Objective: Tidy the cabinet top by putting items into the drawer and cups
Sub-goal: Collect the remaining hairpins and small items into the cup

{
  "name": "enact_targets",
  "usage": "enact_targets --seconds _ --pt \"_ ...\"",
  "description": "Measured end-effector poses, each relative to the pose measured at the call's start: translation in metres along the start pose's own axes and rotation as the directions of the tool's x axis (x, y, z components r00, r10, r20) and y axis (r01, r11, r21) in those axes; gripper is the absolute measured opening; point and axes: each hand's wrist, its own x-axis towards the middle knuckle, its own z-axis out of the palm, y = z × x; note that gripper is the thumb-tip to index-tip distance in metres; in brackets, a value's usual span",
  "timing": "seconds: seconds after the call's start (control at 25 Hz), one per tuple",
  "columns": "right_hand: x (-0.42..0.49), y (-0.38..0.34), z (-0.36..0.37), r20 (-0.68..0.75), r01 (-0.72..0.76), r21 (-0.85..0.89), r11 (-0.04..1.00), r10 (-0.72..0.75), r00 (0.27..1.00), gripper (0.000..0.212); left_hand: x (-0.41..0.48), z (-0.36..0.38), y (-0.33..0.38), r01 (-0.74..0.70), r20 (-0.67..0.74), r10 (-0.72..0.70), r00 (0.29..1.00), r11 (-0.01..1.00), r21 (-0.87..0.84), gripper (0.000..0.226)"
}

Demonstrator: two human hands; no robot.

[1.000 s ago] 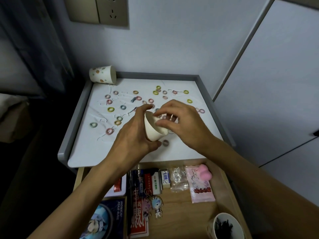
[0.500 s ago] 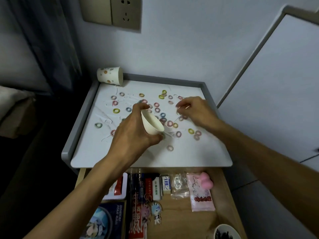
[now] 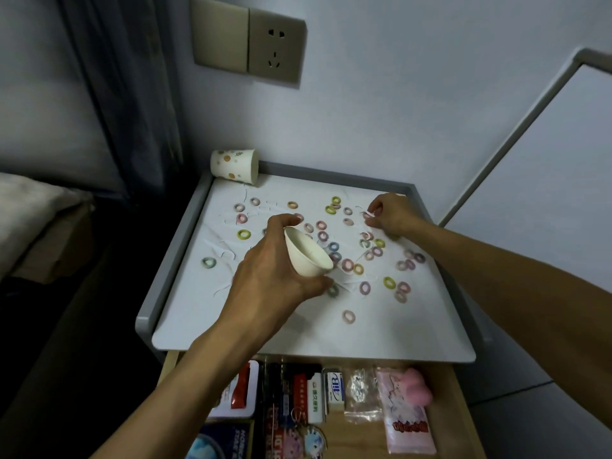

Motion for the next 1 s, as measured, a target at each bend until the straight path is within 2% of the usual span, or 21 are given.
enact_targets --seconds 0.12,0.36,0.64,0.84,1.0 --pt "-0.005 -0.003 0.004 -0.047 -0.008 -0.01 1.0 0.008 0.999 0.025 0.001 0.0 0.001 0.014 -0.01 -0.014 1.0 1.0 -0.015 0.086" --pt "-0.012 -0.01 0.003 -0.001 -0.024 -0.076 0.997 0.024 1.0 0.026 0.0 0.0 0.005 0.022 -0.01 -0.022 1.0 0.999 -0.036 0.087" --pt "-0.016 -0.002 -0.016 -0.118 -0.083 0.11 0.99 0.096 0.988 0.026 0.001 -0.006 0.003 0.03 -0.009 -0.031 0.999 0.996 -0.087 0.085" --pt "-0.025 0.0 -0.007 0.021 -0.188 -0.023 0.982 0.188 0.982 0.035 0.001 -0.008 0.005 0.038 -0.009 -0.039 0.999 0.992 -0.119 0.082" --pt "-0.03 -0.009 -0.006 -0.036 -0.237 -0.089 0.967 0.234 0.971 0.042 0.001 -0.007 0.006 0.038 -0.013 -0.04 0.999 0.992 -0.121 0.082"
